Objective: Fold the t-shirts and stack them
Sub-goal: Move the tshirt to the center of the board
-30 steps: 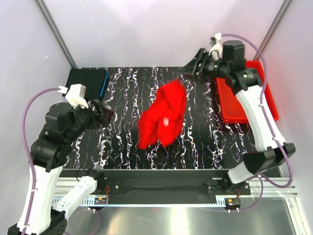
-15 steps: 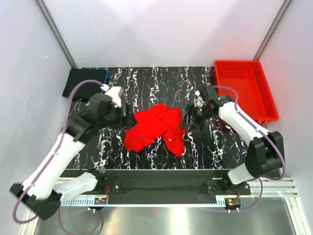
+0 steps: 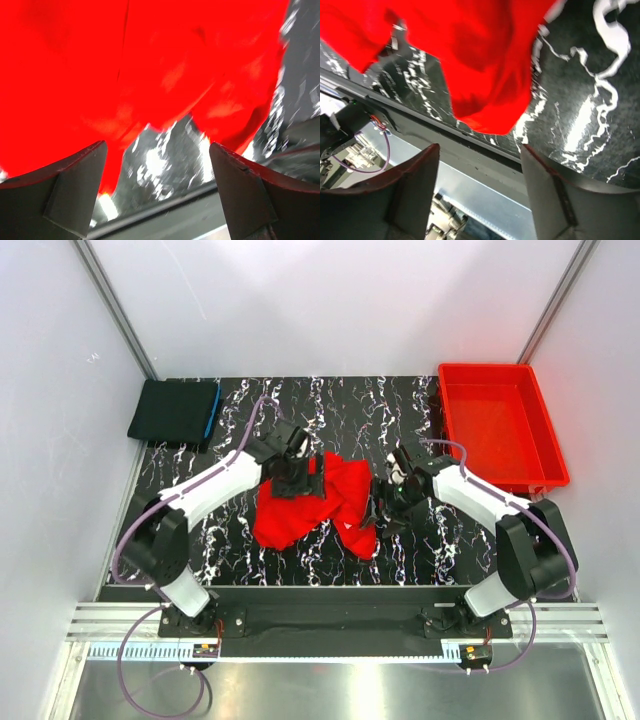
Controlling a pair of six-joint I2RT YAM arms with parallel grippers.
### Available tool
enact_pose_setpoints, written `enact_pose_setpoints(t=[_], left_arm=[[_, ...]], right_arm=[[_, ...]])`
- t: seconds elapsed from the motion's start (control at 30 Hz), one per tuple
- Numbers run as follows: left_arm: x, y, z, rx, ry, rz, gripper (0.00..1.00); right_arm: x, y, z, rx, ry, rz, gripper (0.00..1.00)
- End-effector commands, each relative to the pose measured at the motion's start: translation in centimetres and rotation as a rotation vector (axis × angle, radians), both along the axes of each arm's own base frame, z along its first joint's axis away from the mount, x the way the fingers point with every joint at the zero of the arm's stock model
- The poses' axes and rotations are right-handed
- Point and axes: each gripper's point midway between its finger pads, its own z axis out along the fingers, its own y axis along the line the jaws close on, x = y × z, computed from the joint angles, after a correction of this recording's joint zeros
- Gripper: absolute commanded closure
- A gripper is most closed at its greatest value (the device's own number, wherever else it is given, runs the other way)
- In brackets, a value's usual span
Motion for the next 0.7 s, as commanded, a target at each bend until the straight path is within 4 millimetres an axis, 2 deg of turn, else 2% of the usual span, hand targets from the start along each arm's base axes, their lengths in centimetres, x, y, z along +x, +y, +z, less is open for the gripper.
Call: enact_pose_setpoints(t=[0.0,0.1,0.33,0.53,0.57,0.63,0.67], left_arm=[[4.0,-3.1,2.6,-0.106,-0.105,0.05,0.1],[5.1,-4.7,2.7,-0.161,-0.11,0.06,0.1],[5.1,-7.9,-0.3,-0.244,0.054,0.104,0.15],[6.3,-9.6,-0.4,-0.289,0.051,0.086,0.24],[6.4,-9.7,-1.2,-0.278,0.064,0.083,0.29],[6.6,-10.0,-1.4,-0.277,0.07,0.074,0.38],[6.7,-10.4,-1.5,-0.29,0.077,0.066,0.47]], right_arm=[[-0.4,-0.4,-1.1,-0.028,0.015,-0.025,0.29],[-0.5,0.2,-1.6,0.016,0.013,-0.051,0.32],[-0.9,0.7,-3.2,0.047,0.052,-0.057,0.35],[-0.9,1.2,-4.5,0.062,0.09,-0.059,0.42],[-0.8,1.3,-4.8,0.062,0.094,-0.058,0.42],[-0.5,1.4,-4.9,0.063,0.093,-0.051,0.46],[-0.4,1.5,-5.2,0.059,0.104,-0.051,0.47]])
